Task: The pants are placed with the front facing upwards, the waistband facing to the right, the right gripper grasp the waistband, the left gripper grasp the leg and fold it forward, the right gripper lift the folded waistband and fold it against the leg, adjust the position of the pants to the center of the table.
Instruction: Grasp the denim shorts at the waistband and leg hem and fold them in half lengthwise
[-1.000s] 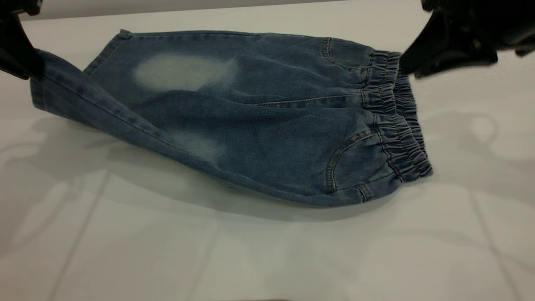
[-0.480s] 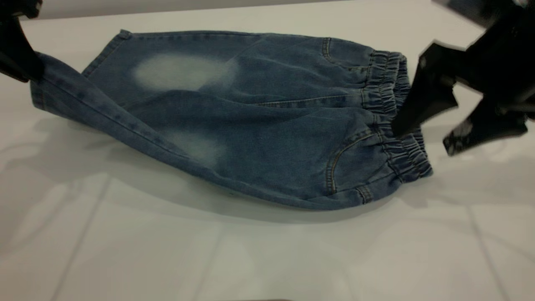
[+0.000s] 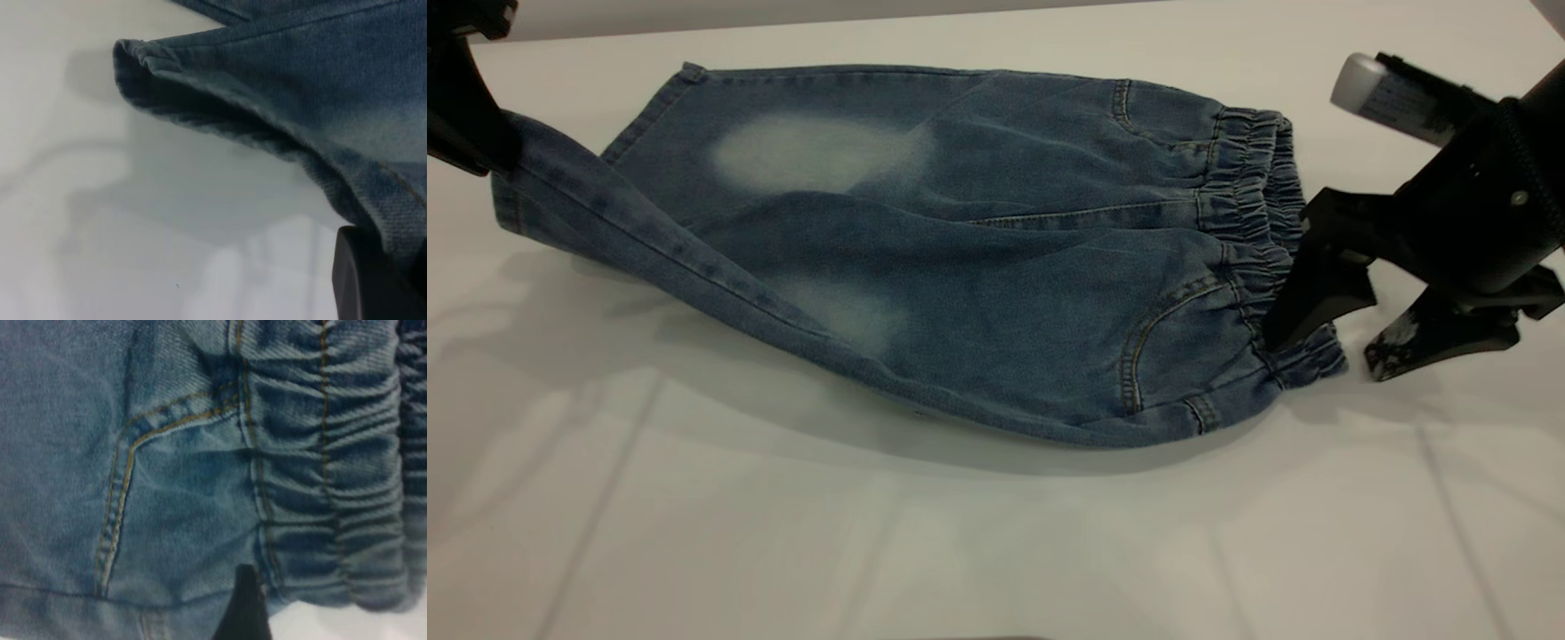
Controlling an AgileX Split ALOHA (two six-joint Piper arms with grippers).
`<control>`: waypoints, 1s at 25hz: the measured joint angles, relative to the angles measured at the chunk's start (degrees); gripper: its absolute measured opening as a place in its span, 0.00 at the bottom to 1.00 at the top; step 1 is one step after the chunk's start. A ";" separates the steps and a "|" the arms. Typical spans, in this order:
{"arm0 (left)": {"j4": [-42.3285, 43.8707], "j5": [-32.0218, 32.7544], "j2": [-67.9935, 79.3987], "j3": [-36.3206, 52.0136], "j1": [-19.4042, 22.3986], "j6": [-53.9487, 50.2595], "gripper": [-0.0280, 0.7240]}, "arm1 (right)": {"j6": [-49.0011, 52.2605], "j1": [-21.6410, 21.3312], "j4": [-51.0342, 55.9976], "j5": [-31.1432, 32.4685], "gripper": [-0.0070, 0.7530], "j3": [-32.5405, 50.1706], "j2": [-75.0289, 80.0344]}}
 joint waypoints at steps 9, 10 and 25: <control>-0.06 0.00 0.00 0.00 0.00 0.00 0.11 | -10.21 0.00 11.78 3.08 0.58 -0.17 1.99; -0.06 0.00 0.00 0.00 0.00 0.00 0.11 | -10.94 0.00 12.26 3.47 0.50 -0.17 1.99; -0.06 0.06 0.00 -0.10 0.00 0.02 0.11 | -13.10 0.00 12.82 10.25 0.04 -0.17 -2.19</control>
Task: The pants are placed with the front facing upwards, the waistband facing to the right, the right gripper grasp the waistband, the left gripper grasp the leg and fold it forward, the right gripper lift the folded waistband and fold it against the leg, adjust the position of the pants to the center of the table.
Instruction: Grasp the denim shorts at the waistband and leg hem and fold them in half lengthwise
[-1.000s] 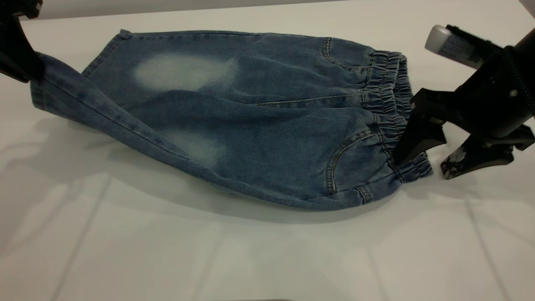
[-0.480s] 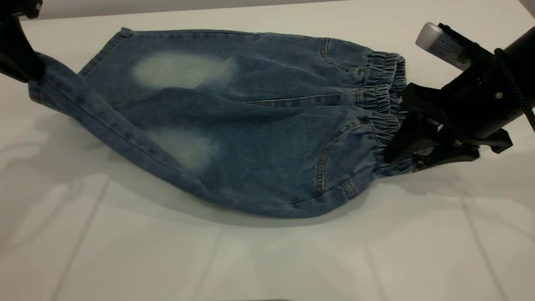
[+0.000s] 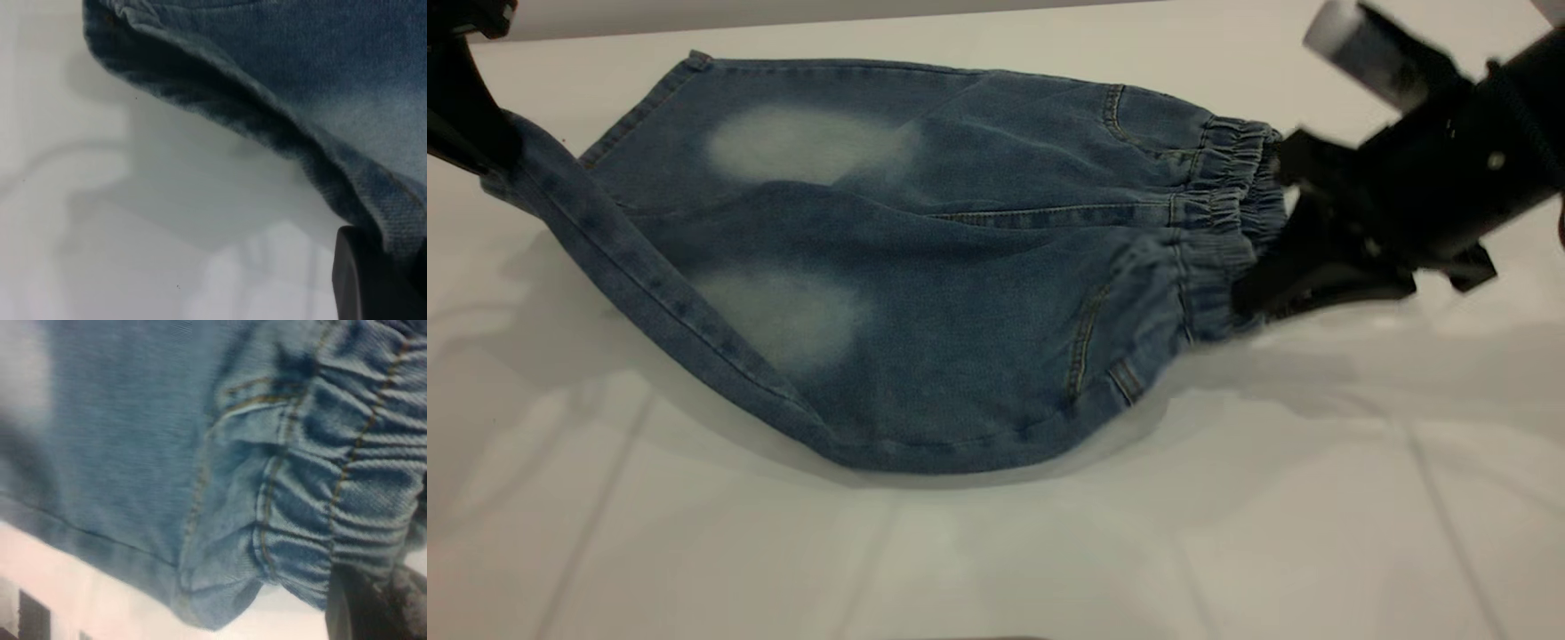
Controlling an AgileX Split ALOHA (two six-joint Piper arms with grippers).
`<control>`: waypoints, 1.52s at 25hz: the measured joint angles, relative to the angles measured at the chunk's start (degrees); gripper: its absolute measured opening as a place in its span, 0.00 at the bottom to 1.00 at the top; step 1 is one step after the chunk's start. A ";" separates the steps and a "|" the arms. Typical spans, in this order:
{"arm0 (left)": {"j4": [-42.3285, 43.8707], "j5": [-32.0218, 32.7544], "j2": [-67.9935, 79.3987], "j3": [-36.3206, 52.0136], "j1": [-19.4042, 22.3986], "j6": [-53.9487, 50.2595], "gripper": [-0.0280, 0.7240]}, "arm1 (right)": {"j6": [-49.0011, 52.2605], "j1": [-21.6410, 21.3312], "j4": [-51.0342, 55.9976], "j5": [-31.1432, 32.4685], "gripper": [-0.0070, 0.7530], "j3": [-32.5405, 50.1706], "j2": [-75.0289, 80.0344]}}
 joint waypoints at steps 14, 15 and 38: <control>0.15 -0.73 0.25 -4.64 0.00 1.35 0.11 | -0.65 0.00 0.37 -0.03 0.05 -5.50 -4.81; 0.15 -0.97 0.40 -5.36 0.00 1.35 0.11 | -0.39 0.00 0.37 -0.69 0.05 -6.02 -4.81; 0.28 2.79 20.52 -29.35 -0.14 4.46 0.11 | 1.54 -12.23 -2.46 3.04 0.10 -7.61 -4.81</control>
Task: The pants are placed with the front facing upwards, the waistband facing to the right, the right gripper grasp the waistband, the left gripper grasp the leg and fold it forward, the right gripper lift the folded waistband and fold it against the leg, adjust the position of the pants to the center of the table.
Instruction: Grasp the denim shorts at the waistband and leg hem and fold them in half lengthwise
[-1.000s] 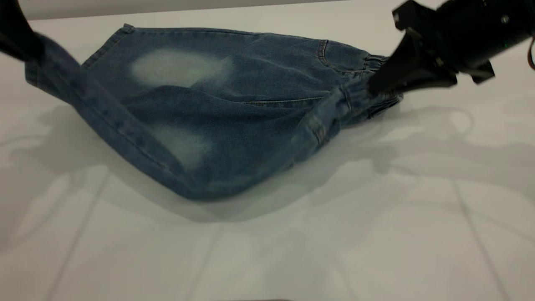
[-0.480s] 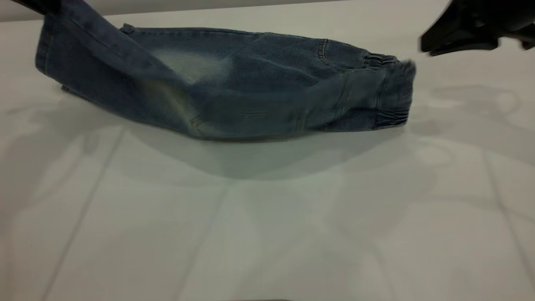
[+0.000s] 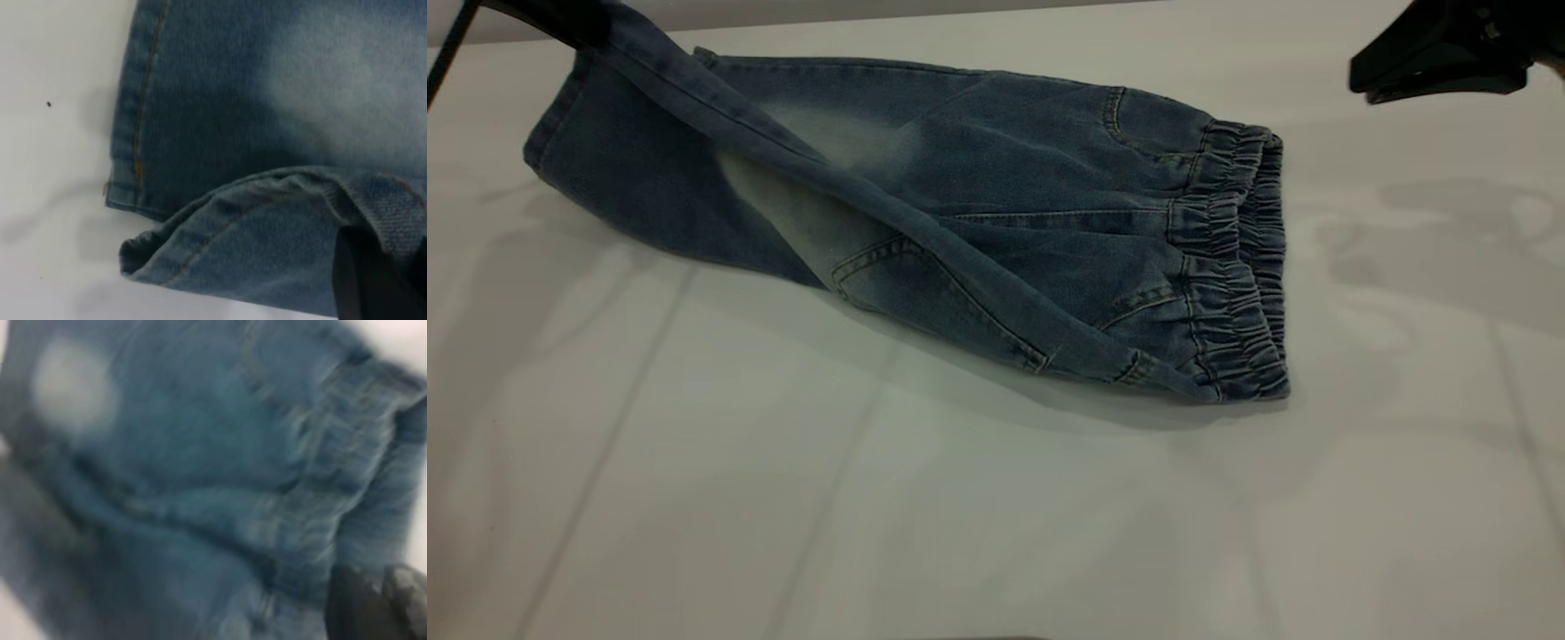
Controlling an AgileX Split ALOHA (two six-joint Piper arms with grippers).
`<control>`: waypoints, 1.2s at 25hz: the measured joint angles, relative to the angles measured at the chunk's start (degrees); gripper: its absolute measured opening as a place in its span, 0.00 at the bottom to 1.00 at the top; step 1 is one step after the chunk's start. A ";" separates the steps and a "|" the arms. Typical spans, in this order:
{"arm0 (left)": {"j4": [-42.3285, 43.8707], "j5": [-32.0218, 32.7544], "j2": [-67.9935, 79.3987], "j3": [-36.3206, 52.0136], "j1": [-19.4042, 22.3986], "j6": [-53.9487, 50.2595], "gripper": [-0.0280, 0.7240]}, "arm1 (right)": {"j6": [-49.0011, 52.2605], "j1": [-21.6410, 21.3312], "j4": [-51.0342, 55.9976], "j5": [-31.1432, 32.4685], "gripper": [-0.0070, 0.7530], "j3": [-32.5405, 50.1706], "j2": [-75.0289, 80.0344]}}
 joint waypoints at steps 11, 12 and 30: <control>0.07 1.46 0.13 -0.71 0.00 0.14 0.11 | 23.03 8.11 -25.52 2.03 0.70 3.14 0.00; 0.07 1.65 0.17 -0.71 0.00 0.14 0.11 | 24.88 8.57 -25.52 1.66 0.72 3.14 0.00; 0.07 2.50 0.17 -0.71 -0.05 1.38 0.11 | 22.55 12.52 -14.21 -6.19 0.71 2.97 10.70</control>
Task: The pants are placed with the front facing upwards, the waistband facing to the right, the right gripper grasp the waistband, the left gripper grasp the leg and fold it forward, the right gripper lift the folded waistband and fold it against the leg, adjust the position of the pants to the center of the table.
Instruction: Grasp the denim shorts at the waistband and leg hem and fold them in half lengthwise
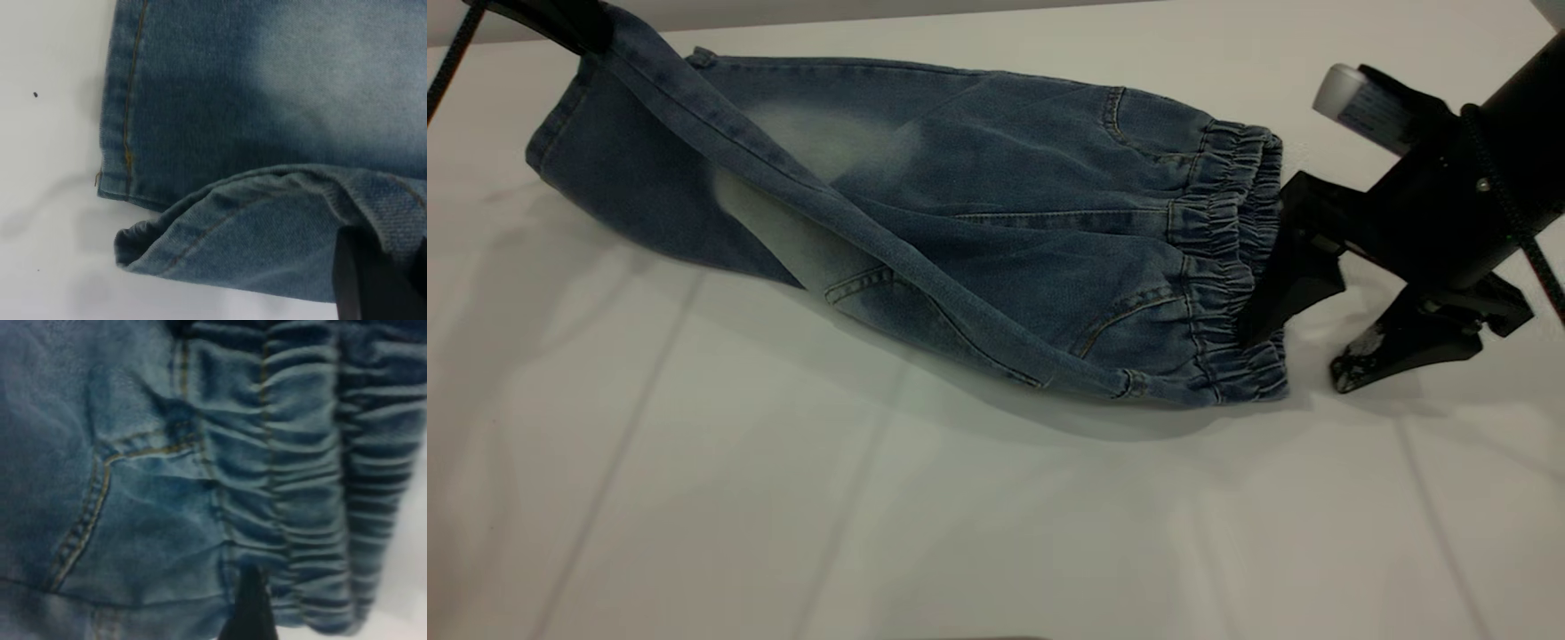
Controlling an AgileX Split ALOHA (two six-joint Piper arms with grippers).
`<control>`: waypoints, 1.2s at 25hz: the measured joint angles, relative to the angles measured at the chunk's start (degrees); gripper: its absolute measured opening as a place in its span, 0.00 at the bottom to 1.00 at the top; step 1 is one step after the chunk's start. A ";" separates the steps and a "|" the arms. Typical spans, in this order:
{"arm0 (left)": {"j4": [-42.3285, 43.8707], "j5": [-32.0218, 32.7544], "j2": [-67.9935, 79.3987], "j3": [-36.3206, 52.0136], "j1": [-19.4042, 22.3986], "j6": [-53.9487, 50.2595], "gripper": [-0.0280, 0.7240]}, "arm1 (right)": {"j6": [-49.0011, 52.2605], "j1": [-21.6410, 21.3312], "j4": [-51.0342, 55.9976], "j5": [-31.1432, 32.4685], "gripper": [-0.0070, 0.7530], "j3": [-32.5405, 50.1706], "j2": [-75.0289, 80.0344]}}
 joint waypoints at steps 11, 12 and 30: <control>-0.11 0.07 0.00 0.00 0.00 0.00 0.11 | -0.41 3.69 2.92 0.24 0.67 -0.20 1.07; -0.11 0.07 0.00 0.00 0.00 0.00 0.11 | -0.52 3.69 3.05 0.24 0.64 -0.20 1.12; -0.11 0.86 0.00 -0.02 0.00 -0.01 0.11 | -6.16 3.69 4.20 5.38 0.05 -4.98 2.22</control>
